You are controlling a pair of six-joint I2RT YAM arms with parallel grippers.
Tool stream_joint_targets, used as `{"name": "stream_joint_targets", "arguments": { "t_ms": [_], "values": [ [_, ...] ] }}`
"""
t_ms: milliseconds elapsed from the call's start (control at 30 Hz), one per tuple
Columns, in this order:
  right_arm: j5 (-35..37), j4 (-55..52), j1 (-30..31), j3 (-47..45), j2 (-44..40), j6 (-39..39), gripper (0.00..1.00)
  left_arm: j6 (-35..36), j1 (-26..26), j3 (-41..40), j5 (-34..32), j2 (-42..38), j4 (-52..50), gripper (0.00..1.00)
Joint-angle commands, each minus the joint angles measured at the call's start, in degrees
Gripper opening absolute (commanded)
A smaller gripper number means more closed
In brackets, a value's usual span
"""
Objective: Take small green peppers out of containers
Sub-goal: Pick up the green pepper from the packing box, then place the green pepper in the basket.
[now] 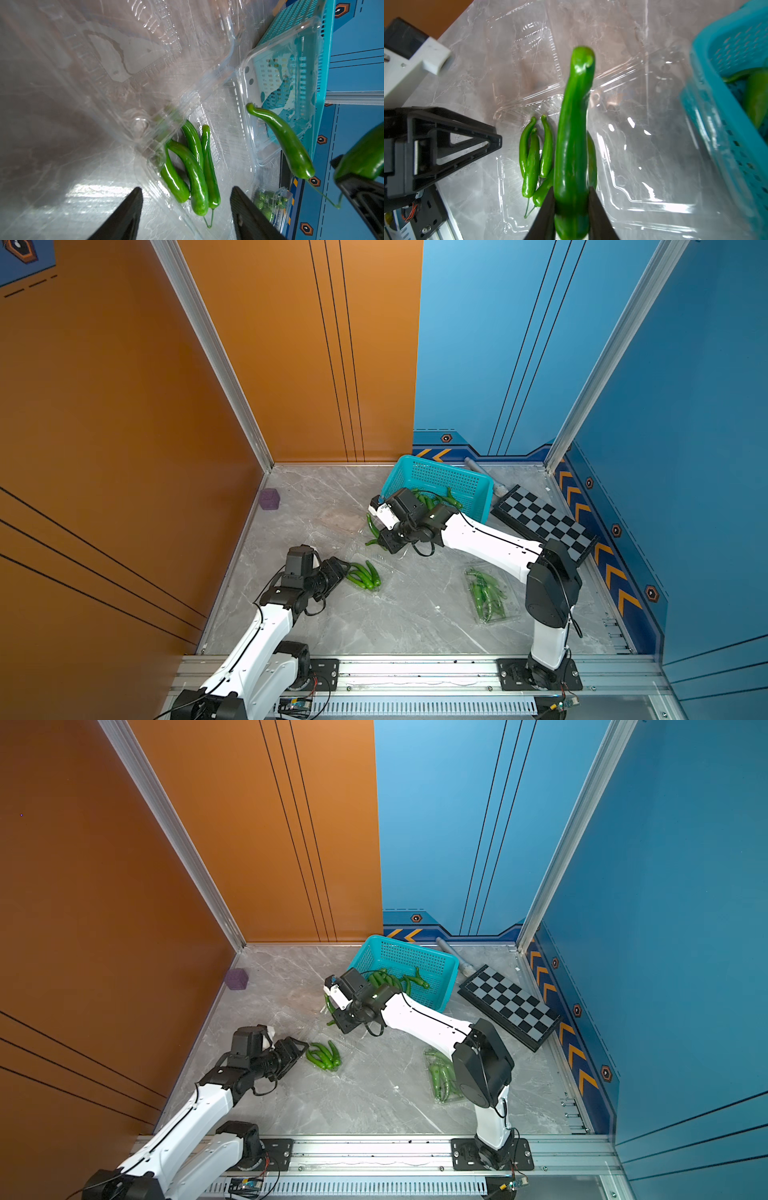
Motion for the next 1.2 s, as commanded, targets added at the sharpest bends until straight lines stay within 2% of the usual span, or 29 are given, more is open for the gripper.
{"name": "stream_joint_targets", "arguments": {
  "t_ms": [0,200,333,500,800,867,1000,1067,1167],
  "values": [
    [-1.25,-0.63,-4.17,2.46,-4.58,0.93,0.16,1.04,0.48,-0.60,1.24,-0.16,0.63,0.69],
    [-4.77,1.97,-14.99,3.94,-6.99,0.92,0.17,0.92,0.49,-0.64,0.84,0.54,0.69,0.69],
    [-6.88,8.77,-22.31,2.39,-5.11,4.94,0.17,0.77,0.26,-0.38,0.75,1.25,1.00,0.69],
    [-10.47,14.16,-26.91,4.02,1.10,7.57,0.19,0.60,0.23,-0.30,0.46,1.11,1.01,0.68],
    [-9.70,14.97,-29.19,8.76,12.70,9.00,0.26,0.33,-0.22,-0.50,0.36,0.46,1.04,0.67],
    [-9.50,14.93,-29.58,9.50,14.64,9.15,0.34,0.50,-0.31,-0.42,0.57,0.47,1.05,0.68],
    [-7.81,15.81,-29.85,9.35,15.72,8.93,0.51,0.73,-0.39,-0.32,0.97,0.23,1.03,0.67],
    [-7.54,15.52,-29.94,9.15,15.12,8.80,0.55,0.79,-0.38,-0.36,0.93,0.01,1.05,0.67],
    [-6.49,15.43,-29.40,6.87,11.30,7.83,0.56,0.76,-0.32,-0.45,0.88,-0.12,1.02,0.67]
  ]
}}
